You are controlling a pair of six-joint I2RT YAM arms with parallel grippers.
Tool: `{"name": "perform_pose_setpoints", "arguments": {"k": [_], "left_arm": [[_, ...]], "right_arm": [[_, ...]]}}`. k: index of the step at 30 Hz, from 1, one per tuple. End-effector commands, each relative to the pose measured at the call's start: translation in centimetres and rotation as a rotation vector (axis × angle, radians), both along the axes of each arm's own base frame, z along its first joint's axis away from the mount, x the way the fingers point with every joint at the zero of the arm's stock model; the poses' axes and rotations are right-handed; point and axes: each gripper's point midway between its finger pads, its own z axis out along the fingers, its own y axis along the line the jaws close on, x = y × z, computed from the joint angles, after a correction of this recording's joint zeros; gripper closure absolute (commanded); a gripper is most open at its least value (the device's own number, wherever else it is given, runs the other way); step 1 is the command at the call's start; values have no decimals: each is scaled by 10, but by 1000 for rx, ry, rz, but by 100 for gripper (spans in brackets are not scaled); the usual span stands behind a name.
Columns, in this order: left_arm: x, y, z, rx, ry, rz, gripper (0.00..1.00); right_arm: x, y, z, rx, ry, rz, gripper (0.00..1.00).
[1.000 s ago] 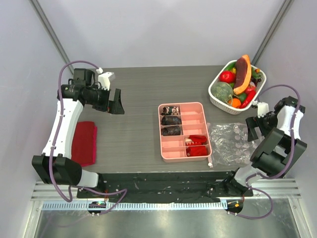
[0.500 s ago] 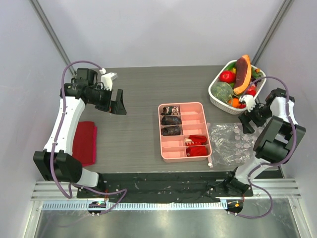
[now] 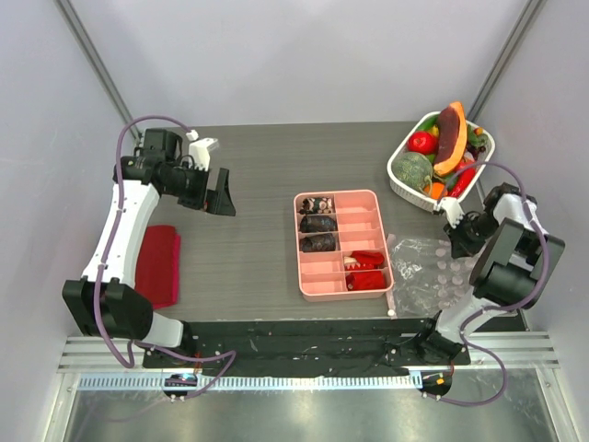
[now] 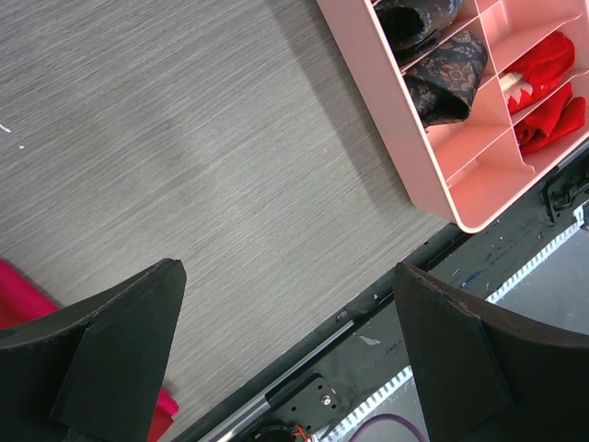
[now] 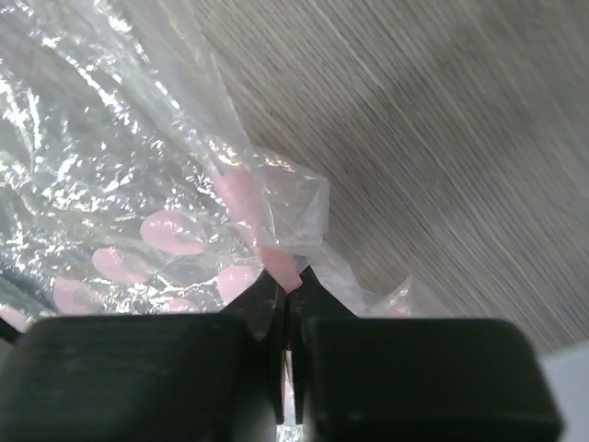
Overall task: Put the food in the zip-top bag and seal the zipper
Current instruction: Open the zipper of the food storage bag at the center of the board.
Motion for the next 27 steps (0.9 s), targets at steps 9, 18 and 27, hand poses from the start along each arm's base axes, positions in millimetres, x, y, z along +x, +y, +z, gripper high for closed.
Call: {"name": "perform_pose_setpoints", "arguments": {"k": [9,18,27], "left_arm": [[-6,-7,14,-56,-41,21,0],[15,-3,57,-265,-98,145,0],[10,31,105,-592,-272,252,0]], "right_arm": [[29,25,187,0,-506,10,99],[84,122,296,312,-763,64,99],[127,276,355,793,-784,131,99]]}}
